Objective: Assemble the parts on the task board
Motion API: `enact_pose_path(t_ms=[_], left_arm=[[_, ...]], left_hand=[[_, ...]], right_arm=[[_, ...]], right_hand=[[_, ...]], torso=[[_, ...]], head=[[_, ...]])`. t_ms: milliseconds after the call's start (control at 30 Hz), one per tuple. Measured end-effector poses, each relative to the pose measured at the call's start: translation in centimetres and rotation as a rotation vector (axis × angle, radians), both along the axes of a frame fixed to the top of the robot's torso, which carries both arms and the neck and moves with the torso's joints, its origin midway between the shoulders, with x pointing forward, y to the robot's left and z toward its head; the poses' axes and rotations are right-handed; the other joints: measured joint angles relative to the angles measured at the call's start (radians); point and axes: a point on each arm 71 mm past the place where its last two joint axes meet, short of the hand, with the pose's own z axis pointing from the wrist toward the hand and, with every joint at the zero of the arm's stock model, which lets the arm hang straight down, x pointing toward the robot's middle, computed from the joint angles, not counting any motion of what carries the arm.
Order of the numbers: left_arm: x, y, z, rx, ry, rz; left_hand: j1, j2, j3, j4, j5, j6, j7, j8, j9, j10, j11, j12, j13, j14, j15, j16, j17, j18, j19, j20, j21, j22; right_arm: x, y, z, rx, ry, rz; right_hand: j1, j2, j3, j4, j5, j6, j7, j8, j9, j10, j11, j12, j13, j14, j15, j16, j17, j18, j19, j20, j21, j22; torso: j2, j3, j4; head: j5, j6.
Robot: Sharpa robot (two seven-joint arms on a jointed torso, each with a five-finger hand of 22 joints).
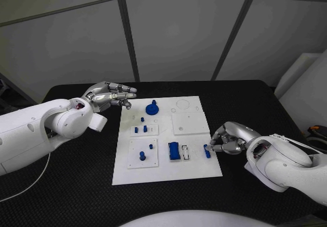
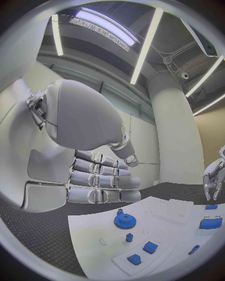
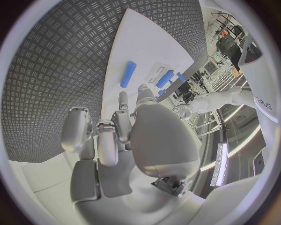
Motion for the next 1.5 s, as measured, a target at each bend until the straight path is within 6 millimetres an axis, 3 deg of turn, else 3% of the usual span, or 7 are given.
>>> enact_pose_path(t_ms=[933, 1033, 1500], left_arm=[[0.0, 0.1, -0.1, 0.0, 0.001, 0.002], [0.0, 0.1, -0.1, 0.001, 0.001, 0.002], [-0.1, 0.3, -0.1, 0.003, 0.002, 0.005]], left_hand=[[0.0, 0.0, 0.0, 0.0, 0.0, 0.0, 0.0, 0.0, 0.0, 0.0, 0.0, 0.0, 0.0, 0.0, 0.0, 0.0, 0.0, 0.0, 0.0, 0.0, 0.0, 0.0], [0.0, 0.0, 0.0, 0.0, 0.0, 0.0, 0.0, 0.0, 0.0, 0.0, 0.0, 0.0, 0.0, 0.0, 0.0, 0.0, 0.0, 0.0, 0.0, 0.0, 0.0, 0.0], [0.0, 0.0, 0.0, 0.0, 0.0, 0.0, 0.0, 0.0, 0.0, -0.004, 0.004, 0.004, 0.0, 0.0, 0.0, 0.0, 0.0, 0.0, 0.0, 0.0, 0.0, 0.0]], right_arm=[[1.0, 1.7, -1.3, -0.153, 0.034, 0.054], [1.1, 1.9, -1.3, -0.173, 0.029, 0.064], [1.2, 3.0, -1.0, -0.257, -0.007, 0.111]], right_hand=[[-0.009, -0.002, -0.01, -0.005, 0.012, 0.011, -0.004, -0.005, -0.002, 0.0, 0.0, -0.007, 0.0, 0.0, 0.0, 0.0, 0.0, 0.0, -0.003, 0.003, 0.0, -0.005], [0.0, -0.011, -0.011, -0.006, 0.008, 0.013, -0.005, -0.004, -0.002, 0.0, 0.0, -0.011, 0.0, 0.0, 0.0, 0.0, 0.0, 0.0, -0.003, 0.003, 0.0, -0.005], [0.07, -0.021, 0.013, -0.05, -0.028, 0.023, -0.009, -0.018, -0.014, -0.006, -0.002, -0.018, 0.029, 0.0, 0.0, 0.0, 0.0, 0.0, -0.006, 0.001, -0.004, -0.006]], torso=[[0.0, -0.0008, 0.0014], [-0.001, -0.0008, 0.0014], [-0.001, -0.0013, 0.0013]], head=[[0.006, -0.015], [0.007, -0.014], [0.009, -0.016]])
